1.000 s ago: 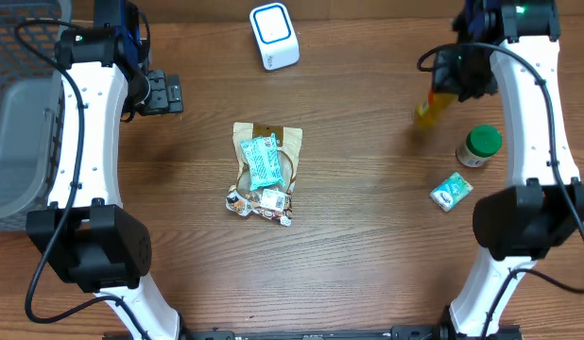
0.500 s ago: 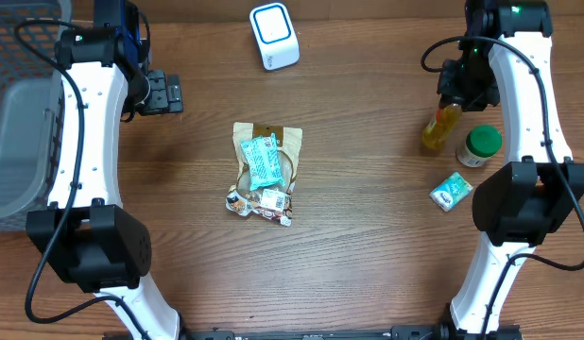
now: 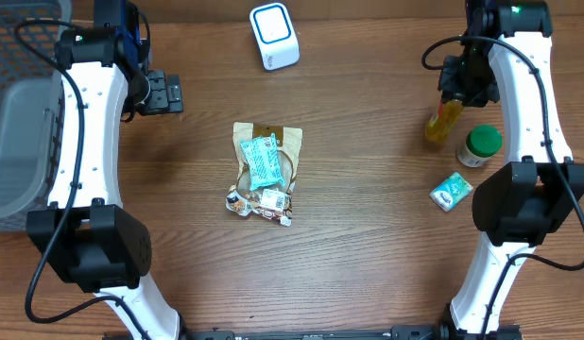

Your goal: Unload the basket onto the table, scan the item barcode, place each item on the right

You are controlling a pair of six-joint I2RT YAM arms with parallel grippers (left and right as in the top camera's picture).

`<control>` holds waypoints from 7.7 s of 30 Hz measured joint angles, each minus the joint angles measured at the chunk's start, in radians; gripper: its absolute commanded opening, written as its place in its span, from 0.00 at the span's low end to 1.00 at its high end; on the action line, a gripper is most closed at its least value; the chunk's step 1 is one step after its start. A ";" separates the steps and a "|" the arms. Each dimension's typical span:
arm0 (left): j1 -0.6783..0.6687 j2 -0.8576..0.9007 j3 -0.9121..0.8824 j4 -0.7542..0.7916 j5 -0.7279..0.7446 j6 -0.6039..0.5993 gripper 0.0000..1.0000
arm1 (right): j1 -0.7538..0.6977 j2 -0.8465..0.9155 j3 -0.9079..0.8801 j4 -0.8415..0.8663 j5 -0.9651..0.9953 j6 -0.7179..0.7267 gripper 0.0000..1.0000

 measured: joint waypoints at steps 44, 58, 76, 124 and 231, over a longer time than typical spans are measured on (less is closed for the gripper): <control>0.000 0.000 0.000 0.000 0.000 0.000 1.00 | 0.095 -0.004 0.195 0.071 -0.211 -0.016 1.00; 0.000 0.000 0.000 0.000 0.000 0.000 1.00 | 0.312 -0.004 0.042 0.087 -0.454 -0.025 0.82; 0.000 0.000 0.000 0.000 0.000 0.000 1.00 | 0.622 -0.004 -0.458 0.446 -0.472 0.061 0.63; 0.000 0.000 0.000 0.000 0.000 0.000 1.00 | 0.693 -0.004 -0.546 0.688 -0.481 0.349 0.43; 0.000 0.000 0.000 0.000 0.000 0.000 1.00 | 0.661 -0.086 -0.556 0.453 -0.242 0.235 0.11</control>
